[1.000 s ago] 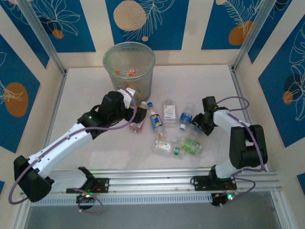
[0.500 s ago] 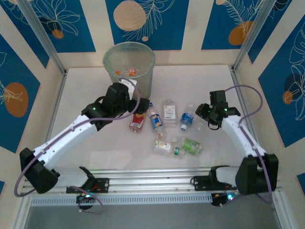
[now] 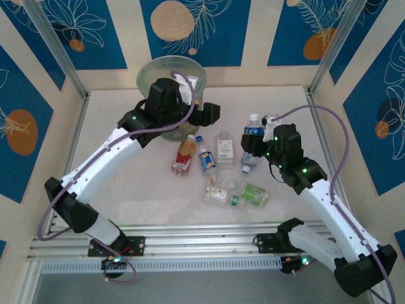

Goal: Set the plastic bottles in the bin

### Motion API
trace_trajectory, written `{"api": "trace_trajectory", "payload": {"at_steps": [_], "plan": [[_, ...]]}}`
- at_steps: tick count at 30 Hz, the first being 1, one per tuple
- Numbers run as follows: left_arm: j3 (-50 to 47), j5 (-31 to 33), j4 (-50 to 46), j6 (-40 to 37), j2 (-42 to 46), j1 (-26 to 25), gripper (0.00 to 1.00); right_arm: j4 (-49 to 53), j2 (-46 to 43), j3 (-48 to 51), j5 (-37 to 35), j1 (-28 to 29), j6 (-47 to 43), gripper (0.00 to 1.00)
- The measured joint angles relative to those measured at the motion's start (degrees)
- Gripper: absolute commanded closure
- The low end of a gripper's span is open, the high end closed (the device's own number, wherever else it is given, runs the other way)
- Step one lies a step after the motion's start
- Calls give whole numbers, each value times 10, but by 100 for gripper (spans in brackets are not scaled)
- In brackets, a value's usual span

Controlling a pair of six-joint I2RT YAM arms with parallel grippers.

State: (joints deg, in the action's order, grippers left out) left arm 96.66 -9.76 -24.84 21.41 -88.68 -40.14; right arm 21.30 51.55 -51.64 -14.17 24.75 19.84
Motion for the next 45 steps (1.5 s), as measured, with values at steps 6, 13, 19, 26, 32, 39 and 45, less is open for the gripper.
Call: {"api": "trace_trajectory", "payload": {"at_steps": [6,13,19,26,32,39,45], "plan": [[45,-78,5,17,-31,0,17,-66,8,0,7,60,-50,54],[52,-147,6,32,-51,0,27,-108,37,-1,9,97,-82,53],[52,-169,8,37,-56,0,29,-126,57,-15,9,111,-92,54],[52,-168,2,33,-64,0,40,-141,67,-28,9,118,-94,54],[53,-169,0,30,-75,0,64,-144,74,-33,8,124,-95,53],[53,-172,2,38,-76,-1,91,-143,79,-35,4,124,-97,46],[53,-152,-1,23,-74,-3,97,-130,79,-42,-6,124,-96,8]]}}
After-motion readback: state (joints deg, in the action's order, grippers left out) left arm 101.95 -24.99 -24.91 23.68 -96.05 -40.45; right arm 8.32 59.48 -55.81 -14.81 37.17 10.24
